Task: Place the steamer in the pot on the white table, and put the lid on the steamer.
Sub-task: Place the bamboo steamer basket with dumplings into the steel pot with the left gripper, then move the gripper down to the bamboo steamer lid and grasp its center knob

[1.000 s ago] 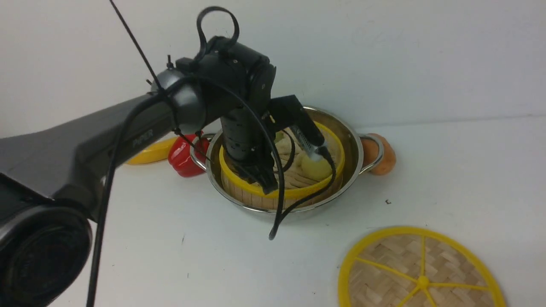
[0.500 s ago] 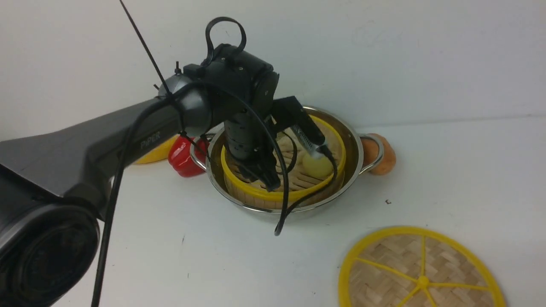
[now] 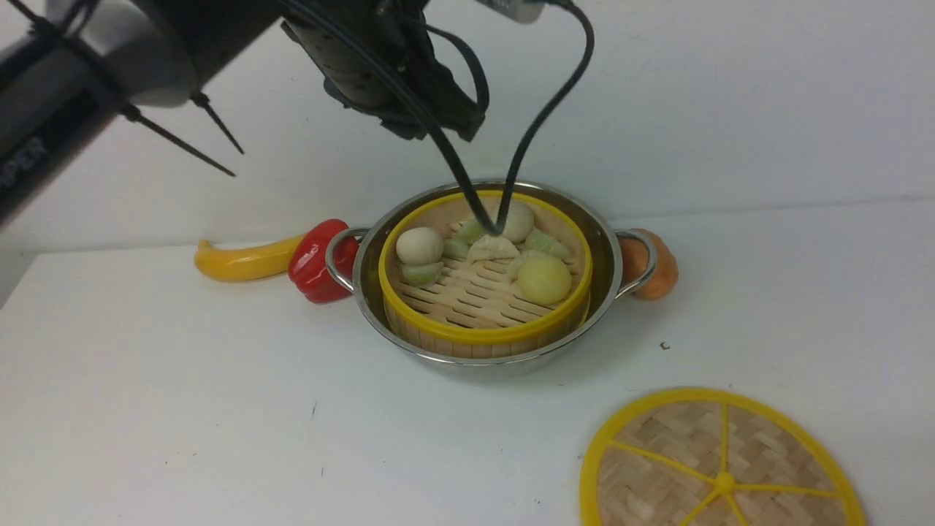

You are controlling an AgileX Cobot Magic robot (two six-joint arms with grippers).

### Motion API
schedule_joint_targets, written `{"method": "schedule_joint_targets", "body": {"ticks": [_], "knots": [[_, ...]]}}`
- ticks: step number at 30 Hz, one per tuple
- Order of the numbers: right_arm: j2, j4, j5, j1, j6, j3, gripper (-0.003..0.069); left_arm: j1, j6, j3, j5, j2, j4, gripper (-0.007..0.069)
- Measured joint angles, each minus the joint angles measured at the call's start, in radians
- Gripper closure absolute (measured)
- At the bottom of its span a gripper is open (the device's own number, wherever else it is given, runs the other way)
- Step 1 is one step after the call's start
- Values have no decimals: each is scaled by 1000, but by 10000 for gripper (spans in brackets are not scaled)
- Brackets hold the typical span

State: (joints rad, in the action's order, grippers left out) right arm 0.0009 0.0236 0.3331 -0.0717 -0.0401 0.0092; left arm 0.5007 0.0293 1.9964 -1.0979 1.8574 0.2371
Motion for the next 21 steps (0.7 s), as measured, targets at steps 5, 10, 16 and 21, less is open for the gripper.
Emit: {"method": "schedule_joint_targets", "body": {"ticks": [5, 10, 16, 21], "knots": [[0, 0, 0, 0, 0, 0, 410, 0, -36, 0, -33, -86, -24, 440], [0, 0, 0, 0, 0, 0, 410, 0, -52, 2, -109, -204, -82, 528], [0, 0, 0, 0, 0, 0, 410, 0, -77, 2, -119, -286, -153, 571], [0, 0, 0, 0, 0, 0, 410, 0, -77, 2, -121, -299, -150, 574]]}}
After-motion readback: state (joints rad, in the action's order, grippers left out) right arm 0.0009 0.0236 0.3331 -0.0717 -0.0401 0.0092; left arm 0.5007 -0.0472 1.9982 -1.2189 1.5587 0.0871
